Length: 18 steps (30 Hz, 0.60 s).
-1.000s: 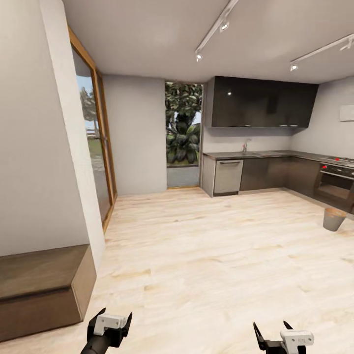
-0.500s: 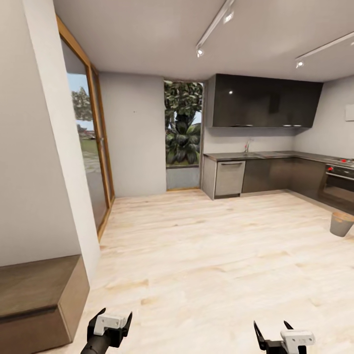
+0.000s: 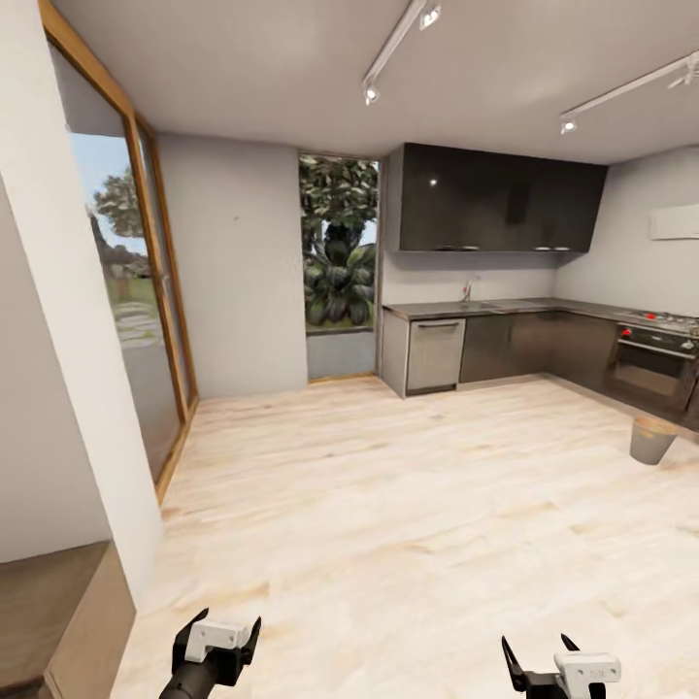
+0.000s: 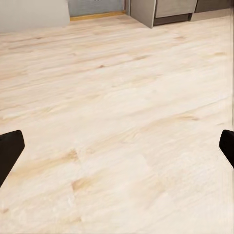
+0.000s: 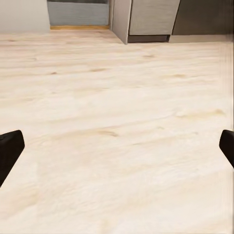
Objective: Put the three can of soda from the living room inside the tash can in the kitchen.
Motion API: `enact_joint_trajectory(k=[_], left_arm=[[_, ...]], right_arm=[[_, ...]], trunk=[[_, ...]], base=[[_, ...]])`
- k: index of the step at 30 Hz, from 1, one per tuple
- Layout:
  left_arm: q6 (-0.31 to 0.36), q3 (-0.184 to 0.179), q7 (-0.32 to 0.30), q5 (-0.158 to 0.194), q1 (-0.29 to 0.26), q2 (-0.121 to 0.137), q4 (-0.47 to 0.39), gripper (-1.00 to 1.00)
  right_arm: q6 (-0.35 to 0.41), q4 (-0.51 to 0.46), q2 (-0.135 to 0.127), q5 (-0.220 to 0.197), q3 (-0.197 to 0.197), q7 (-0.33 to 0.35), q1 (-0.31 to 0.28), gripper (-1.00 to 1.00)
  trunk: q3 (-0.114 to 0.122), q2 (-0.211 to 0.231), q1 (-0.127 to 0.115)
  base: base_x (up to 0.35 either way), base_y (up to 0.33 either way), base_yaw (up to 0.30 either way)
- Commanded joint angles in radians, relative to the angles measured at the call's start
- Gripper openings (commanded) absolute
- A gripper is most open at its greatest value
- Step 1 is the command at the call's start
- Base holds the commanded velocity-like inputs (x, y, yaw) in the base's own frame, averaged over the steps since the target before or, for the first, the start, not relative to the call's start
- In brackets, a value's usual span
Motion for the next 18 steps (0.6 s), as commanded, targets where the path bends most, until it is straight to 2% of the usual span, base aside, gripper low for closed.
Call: enact_joint_trajectory(k=[1, 18], left_arm=[[0.000, 0.000, 0.000, 0.000, 0.000, 0.000, 0.000, 1.00], [0.000, 0.000, -0.001, -0.001, 0.000, 0.000, 0.002, 1.00]], right_arm=[[0.000, 0.000, 0.000, 0.000, 0.000, 0.000, 0.000, 1.00], [-0.001, 0.000, -0.001, -0.001, -0.002, 0.000, 0.000, 1.00]], trunk=[[0.000, 0.000, 0.000], [0.005, 0.000, 0.000]], base=[[0.323, 0.000, -0.246], [0.323, 0.000, -0.251]])
